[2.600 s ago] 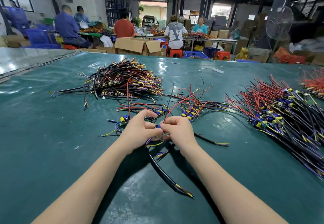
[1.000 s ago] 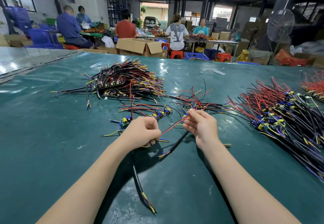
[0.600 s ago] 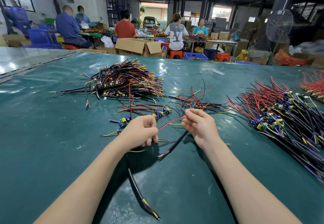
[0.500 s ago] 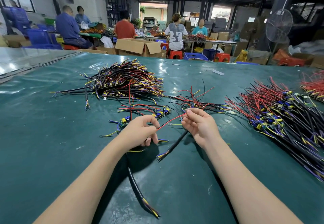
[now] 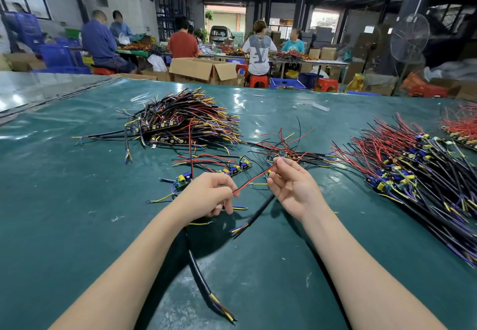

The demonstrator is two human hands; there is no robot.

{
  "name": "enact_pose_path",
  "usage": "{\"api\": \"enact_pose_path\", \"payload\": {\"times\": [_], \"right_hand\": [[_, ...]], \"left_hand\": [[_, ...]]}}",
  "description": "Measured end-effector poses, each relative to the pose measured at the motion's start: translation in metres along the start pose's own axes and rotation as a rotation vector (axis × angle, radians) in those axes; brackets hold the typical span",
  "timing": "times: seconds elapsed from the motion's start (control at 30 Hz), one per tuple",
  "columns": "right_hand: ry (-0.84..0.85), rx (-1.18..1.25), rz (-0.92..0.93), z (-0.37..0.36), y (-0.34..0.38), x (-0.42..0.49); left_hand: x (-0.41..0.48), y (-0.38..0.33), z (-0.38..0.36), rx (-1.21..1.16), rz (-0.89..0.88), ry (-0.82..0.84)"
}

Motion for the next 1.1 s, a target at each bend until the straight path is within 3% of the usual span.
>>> {"api": "enact_pose_path", "payload": {"times": [0.33,0.47,0.63,0.83,1.1], "right_hand": [[0.245,-0.296,-0.170,-0.035,-0.033,-0.002],[0.164,-0.389,-0.149,-0.034,-0.031,-0.001],[0.112,-0.351,-0.143,-0.029,-0.029,-0.003],[0.104,-0.273,-0.155,-0.028,-0.031,-0.002],[0.264,-0.425,-0.209,-0.040,-0.037,-0.005]], "left_hand": [[0.001,-0.007,-0.002,0.008,-0.114,-0.030],[0.002,-0.002,-0.001,-0.051,-0.084,-0.038],[0.002,0.009,0.003,-0.305,-0.010,-0.033],[0.000,0.005,0.007,-0.433,-0.069,-0.060],[-0.001,0.004,0.010,-0.298,-0.059,-0.050]]}}
Point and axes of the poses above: each hand's wrist, its own x-axis towards the middle knuckle, its own z-axis out of the back of the hand, y = z × x, the point moved 7 cm from there along x, towards the middle knuckle, and after that the axes turned 15 degrees about y, right-handed, at the moved point
